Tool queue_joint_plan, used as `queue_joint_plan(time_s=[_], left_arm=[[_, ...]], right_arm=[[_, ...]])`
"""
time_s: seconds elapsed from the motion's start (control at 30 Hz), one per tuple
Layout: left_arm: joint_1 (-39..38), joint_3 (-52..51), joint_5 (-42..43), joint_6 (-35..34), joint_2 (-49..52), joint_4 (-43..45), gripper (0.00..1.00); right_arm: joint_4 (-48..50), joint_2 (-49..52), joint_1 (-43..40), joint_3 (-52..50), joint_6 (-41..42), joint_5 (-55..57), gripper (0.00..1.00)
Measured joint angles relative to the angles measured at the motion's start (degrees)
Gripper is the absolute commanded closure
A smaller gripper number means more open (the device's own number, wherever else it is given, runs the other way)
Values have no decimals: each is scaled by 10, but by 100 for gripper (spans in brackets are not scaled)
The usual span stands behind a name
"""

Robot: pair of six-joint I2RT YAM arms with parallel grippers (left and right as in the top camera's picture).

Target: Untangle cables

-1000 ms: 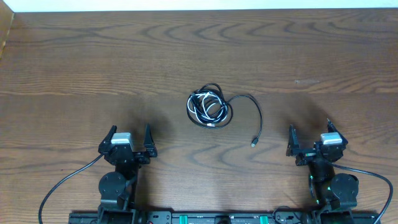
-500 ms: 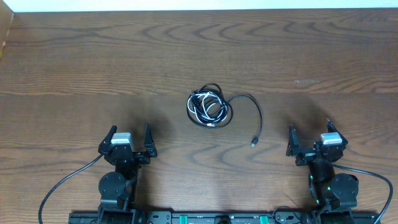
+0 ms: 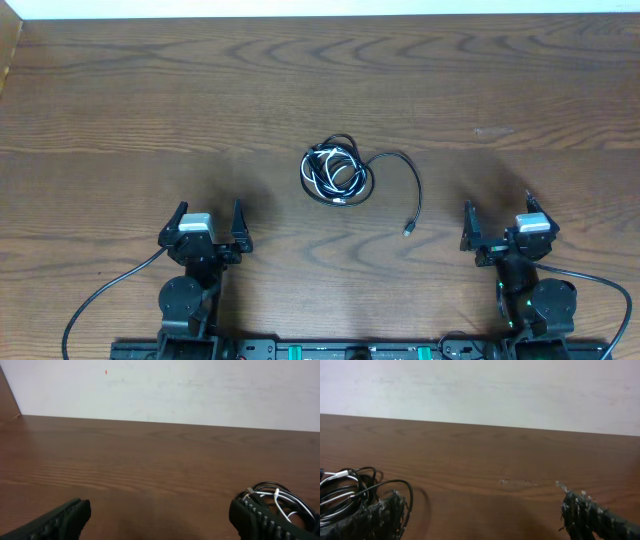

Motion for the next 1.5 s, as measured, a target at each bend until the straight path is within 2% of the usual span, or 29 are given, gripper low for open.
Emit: queue_joint_plan(time_s=[0.63, 1.2, 1.5], left_arm=[[0, 5, 0, -3, 27, -7, 7], [0, 95, 0, -3, 281, -25, 7], [0, 140, 0, -3, 381, -38, 7]], right_arm=[[0, 0, 0, 0, 0, 0, 1], [0, 0, 0, 0, 0, -2, 1], [0, 0, 0, 0, 0, -2, 1]])
